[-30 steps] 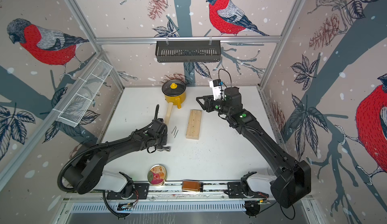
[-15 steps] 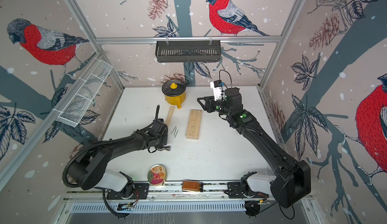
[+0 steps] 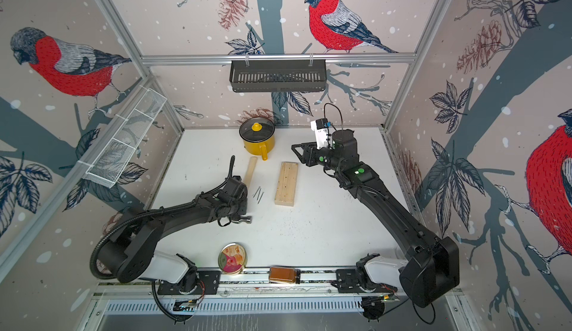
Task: Use a claw hammer to pull out a nail
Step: Place the hammer at the center of the board.
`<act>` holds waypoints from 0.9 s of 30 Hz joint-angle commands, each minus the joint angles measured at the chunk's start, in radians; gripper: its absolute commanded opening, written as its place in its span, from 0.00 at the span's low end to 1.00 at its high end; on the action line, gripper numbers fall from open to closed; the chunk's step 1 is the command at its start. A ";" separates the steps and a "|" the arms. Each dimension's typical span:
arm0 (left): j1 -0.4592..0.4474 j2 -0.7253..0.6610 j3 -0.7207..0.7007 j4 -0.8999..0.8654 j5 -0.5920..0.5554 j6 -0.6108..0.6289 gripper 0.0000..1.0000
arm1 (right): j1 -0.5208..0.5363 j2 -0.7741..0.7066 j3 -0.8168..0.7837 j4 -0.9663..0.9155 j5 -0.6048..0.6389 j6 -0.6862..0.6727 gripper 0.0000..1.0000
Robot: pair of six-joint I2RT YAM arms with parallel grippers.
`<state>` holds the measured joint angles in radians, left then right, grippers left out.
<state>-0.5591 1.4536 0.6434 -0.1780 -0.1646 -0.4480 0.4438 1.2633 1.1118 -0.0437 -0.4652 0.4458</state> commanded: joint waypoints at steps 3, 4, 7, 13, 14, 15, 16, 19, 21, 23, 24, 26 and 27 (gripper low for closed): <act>0.003 -0.043 0.010 -0.001 0.007 -0.036 0.30 | -0.005 -0.007 -0.004 0.035 -0.009 0.002 0.52; 0.002 -0.048 0.013 -0.007 0.004 -0.038 0.31 | -0.005 -0.006 -0.005 0.035 -0.009 0.005 0.52; 0.002 -0.058 0.018 -0.012 -0.003 -0.034 0.31 | -0.007 -0.005 -0.004 0.033 -0.011 0.006 0.52; 0.002 -0.038 0.010 0.005 0.008 -0.035 0.31 | -0.008 -0.031 0.000 0.028 -0.011 0.008 0.52; 0.002 -0.034 0.007 0.010 0.009 -0.035 0.31 | -0.008 -0.031 0.002 0.029 -0.011 0.007 0.52; 0.002 -0.030 0.005 0.014 0.011 -0.036 0.31 | -0.009 -0.031 0.002 0.026 -0.010 0.008 0.52; 0.002 -0.027 0.002 0.017 0.011 -0.036 0.30 | -0.009 -0.030 0.002 0.025 -0.010 0.008 0.52; 0.002 -0.015 -0.001 0.027 0.013 -0.034 0.30 | -0.009 -0.033 0.001 0.024 -0.008 0.007 0.52; 0.003 -0.003 -0.001 0.030 0.015 -0.033 0.29 | -0.008 -0.032 -0.001 0.024 -0.007 0.007 0.52; 0.003 0.004 -0.003 0.035 0.018 -0.033 0.28 | -0.008 -0.033 -0.003 0.024 -0.007 0.005 0.52; 0.003 0.005 -0.003 0.038 0.019 -0.032 0.28 | -0.008 -0.033 -0.004 0.024 -0.007 0.005 0.52; 0.002 0.010 -0.004 0.042 0.019 -0.034 0.28 | -0.008 -0.034 -0.006 0.024 -0.007 0.007 0.52; 0.002 0.013 -0.004 0.041 0.020 -0.035 0.28 | -0.008 -0.034 -0.006 0.024 -0.007 0.004 0.52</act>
<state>-0.5587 1.4605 0.6411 -0.1730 -0.1581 -0.4702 0.4355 1.2343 1.1069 -0.0448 -0.4656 0.4488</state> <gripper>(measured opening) 0.339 0.523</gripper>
